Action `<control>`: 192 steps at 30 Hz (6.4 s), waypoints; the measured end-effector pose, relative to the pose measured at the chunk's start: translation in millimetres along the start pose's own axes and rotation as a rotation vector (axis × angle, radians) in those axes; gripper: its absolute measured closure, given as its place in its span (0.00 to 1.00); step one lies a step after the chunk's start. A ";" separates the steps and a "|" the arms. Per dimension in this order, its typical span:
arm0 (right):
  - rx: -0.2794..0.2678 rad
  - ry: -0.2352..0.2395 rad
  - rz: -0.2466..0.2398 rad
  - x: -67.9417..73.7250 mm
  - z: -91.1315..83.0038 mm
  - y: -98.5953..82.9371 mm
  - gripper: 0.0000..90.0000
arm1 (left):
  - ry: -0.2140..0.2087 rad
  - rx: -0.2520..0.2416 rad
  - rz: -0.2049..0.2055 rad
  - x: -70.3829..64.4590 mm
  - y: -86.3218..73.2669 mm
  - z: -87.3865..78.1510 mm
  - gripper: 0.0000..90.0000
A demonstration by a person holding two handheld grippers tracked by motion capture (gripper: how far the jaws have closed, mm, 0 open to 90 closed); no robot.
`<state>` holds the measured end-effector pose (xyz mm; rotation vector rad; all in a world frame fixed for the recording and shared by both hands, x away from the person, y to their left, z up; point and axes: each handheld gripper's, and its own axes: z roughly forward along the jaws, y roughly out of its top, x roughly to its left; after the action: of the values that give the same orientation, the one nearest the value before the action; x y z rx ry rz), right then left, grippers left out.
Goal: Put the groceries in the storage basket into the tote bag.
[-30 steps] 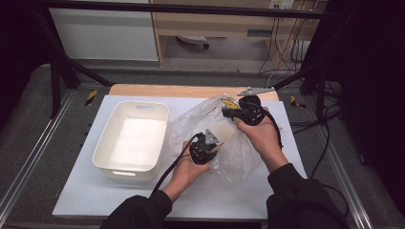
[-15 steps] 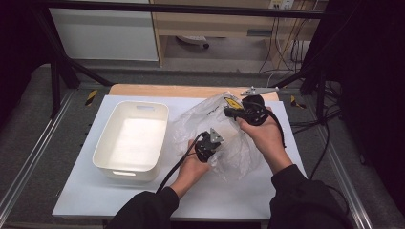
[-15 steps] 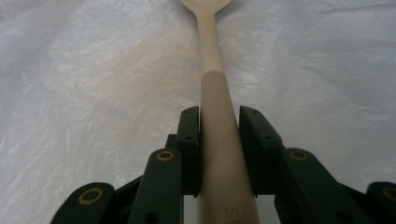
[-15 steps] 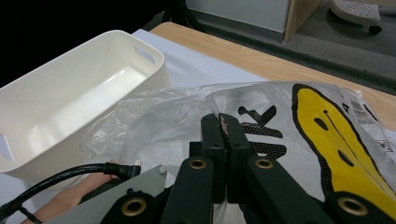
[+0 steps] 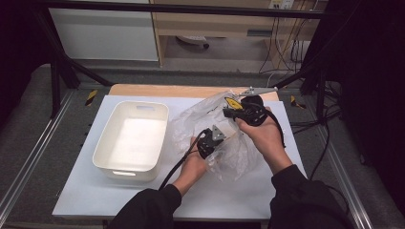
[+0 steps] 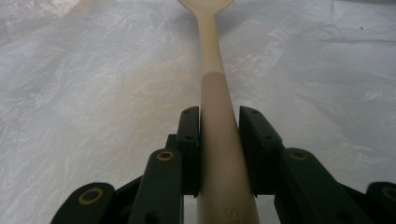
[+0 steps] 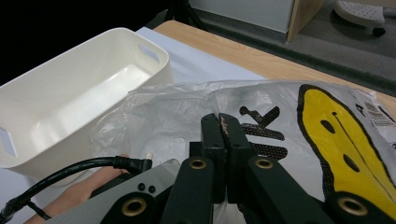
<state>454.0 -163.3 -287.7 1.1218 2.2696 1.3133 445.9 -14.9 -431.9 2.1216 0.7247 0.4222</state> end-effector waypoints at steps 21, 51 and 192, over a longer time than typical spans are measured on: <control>-0.004 -0.007 0.004 -4.0 -6.3 -1.3 1.00 | 0.015 0.001 -0.045 8.2 -4.2 19.2 0.78; -0.001 -0.013 0.004 -6.9 -10.4 -4.1 1.00 | 0.011 -0.004 -0.083 9.4 -3.5 32.8 0.78; -0.018 -0.212 -0.002 31.6 -9.1 -140.7 0.13 | 0.251 -0.239 -0.276 70.6 -42.9 -213.1 0.16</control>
<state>360.3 -184.9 -395.4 1.1905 2.1016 1.1522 373.9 179.8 -336.4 1.7335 1.0407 0.5974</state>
